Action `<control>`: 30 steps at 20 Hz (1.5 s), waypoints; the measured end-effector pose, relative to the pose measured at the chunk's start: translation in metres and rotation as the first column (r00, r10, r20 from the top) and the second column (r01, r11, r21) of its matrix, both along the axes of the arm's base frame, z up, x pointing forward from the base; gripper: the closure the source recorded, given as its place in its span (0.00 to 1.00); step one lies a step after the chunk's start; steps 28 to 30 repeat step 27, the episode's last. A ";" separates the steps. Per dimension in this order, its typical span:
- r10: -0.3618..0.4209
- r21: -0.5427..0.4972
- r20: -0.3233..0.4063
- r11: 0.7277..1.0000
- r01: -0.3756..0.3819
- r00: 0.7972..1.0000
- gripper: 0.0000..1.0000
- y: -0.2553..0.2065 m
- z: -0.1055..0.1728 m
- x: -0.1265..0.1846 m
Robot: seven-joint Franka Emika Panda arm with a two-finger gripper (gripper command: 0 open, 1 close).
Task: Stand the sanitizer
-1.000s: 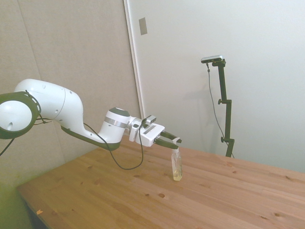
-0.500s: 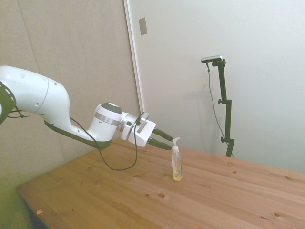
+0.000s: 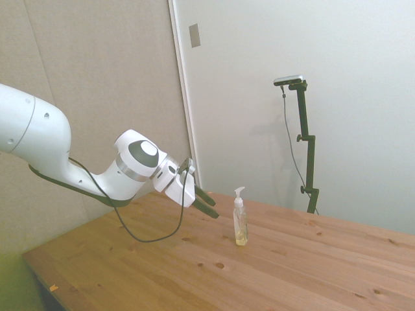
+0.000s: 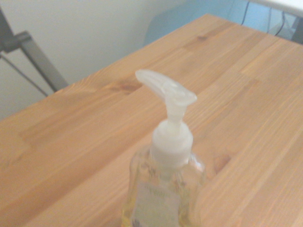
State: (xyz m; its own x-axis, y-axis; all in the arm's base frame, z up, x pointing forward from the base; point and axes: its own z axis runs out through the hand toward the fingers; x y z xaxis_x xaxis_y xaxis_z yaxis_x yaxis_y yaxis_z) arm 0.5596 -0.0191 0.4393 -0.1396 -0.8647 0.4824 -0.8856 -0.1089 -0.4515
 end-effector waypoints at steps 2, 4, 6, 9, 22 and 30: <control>0.068 0.027 -0.060 0.997 -0.067 0.996 0.00 0.003 -0.001 -0.013; 0.139 0.049 -0.117 0.990 -0.134 0.983 0.00 0.006 -0.001 -0.024; 0.215 0.075 -0.169 0.976 -0.205 0.962 0.00 0.010 -0.002 -0.031; 0.336 0.117 -0.235 0.941 -0.317 0.912 0.00 0.009 -0.006 -0.042; 0.762 0.363 -0.329 0.648 -0.669 0.559 0.00 0.002 0.002 -0.104; 0.790 0.399 -0.321 0.613 -0.682 0.522 0.00 0.007 -0.003 -0.121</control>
